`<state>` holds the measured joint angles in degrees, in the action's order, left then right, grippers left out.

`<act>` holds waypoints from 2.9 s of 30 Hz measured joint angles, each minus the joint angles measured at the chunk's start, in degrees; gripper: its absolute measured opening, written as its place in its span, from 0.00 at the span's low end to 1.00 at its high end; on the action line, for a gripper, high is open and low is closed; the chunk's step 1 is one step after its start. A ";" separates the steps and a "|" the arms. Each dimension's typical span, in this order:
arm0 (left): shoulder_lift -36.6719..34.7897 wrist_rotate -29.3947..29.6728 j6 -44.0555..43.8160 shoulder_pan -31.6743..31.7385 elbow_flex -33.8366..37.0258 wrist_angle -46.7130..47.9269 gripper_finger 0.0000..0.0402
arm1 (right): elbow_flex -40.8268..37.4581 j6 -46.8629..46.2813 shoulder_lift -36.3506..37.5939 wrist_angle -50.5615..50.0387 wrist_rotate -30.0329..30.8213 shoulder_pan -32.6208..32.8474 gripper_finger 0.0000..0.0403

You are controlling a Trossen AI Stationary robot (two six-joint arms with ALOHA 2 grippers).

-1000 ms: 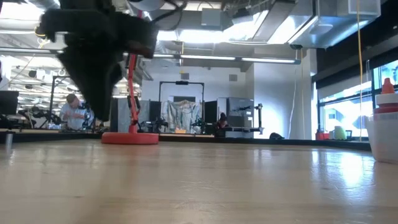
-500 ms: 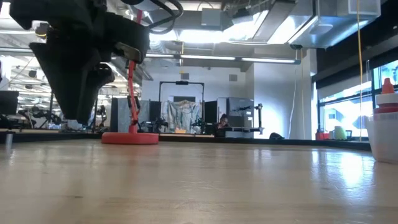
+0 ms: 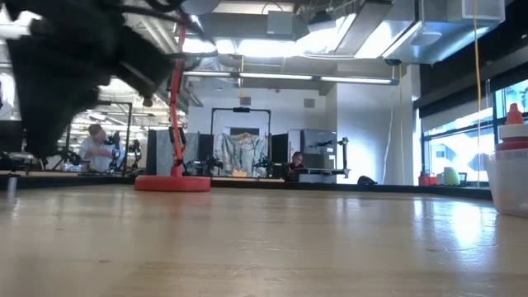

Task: Pick & Place food coloring
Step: Put the small pink bottle into the transparent container

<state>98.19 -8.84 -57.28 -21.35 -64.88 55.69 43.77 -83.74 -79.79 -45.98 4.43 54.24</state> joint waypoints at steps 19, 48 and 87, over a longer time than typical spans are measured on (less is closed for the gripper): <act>0.04 -1.77 -16.18 -8.46 0.00 7.33 0.53 | 0.00 0.00 0.00 0.59 0.46 -0.02 0.36; 0.09 -3.14 -14.56 -11.22 5.40 -1.59 0.53 | 0.04 0.00 0.00 2.03 0.63 -0.02 0.36; -0.11 -3.21 -10.51 -11.01 5.29 -4.73 0.15 | 4.50 0.49 0.02 0.17 0.77 -0.07 0.36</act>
<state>98.08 -12.05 -67.79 -32.36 -59.59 50.96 48.27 -83.25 -79.77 -45.81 5.20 54.17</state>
